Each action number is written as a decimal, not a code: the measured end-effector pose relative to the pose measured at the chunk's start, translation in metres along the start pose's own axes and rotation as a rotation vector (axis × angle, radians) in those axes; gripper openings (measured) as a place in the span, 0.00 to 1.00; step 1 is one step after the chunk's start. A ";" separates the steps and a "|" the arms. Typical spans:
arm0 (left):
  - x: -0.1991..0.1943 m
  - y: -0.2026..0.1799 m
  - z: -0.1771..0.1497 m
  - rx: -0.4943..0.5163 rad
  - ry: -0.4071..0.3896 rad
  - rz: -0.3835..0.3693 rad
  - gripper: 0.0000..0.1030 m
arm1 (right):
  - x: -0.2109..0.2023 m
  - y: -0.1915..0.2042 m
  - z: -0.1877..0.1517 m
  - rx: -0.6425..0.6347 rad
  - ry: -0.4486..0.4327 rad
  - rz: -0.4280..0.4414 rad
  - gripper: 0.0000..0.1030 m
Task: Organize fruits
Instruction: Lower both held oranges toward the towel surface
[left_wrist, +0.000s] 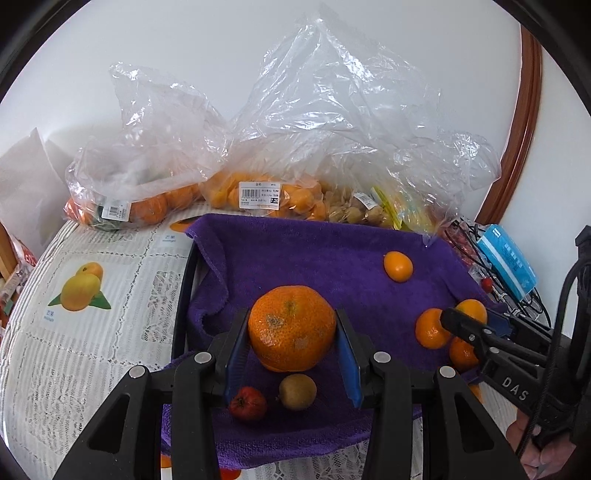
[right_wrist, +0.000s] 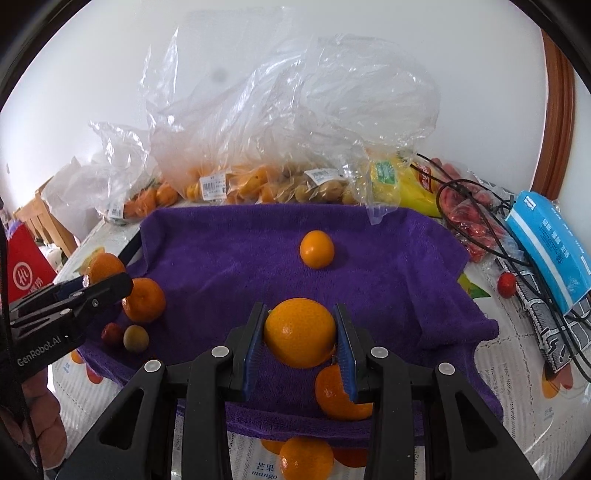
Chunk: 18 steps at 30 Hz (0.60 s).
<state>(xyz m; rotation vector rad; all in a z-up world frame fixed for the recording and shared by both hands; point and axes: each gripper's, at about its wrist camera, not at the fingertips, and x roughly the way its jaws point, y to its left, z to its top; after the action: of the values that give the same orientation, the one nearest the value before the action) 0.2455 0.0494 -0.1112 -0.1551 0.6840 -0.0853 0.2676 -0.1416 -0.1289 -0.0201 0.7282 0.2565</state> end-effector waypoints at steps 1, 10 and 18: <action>0.000 0.000 0.000 -0.003 0.002 -0.003 0.40 | 0.001 0.001 -0.001 -0.004 0.004 -0.005 0.35; 0.003 0.003 0.000 -0.028 0.025 -0.021 0.40 | 0.011 -0.001 -0.003 -0.006 0.041 -0.011 0.35; 0.006 -0.001 -0.002 -0.020 0.039 -0.022 0.40 | 0.013 0.002 -0.004 -0.030 0.049 -0.022 0.35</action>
<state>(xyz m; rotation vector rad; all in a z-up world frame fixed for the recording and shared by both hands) 0.2486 0.0474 -0.1161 -0.1802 0.7224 -0.1031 0.2741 -0.1373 -0.1402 -0.0626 0.7725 0.2464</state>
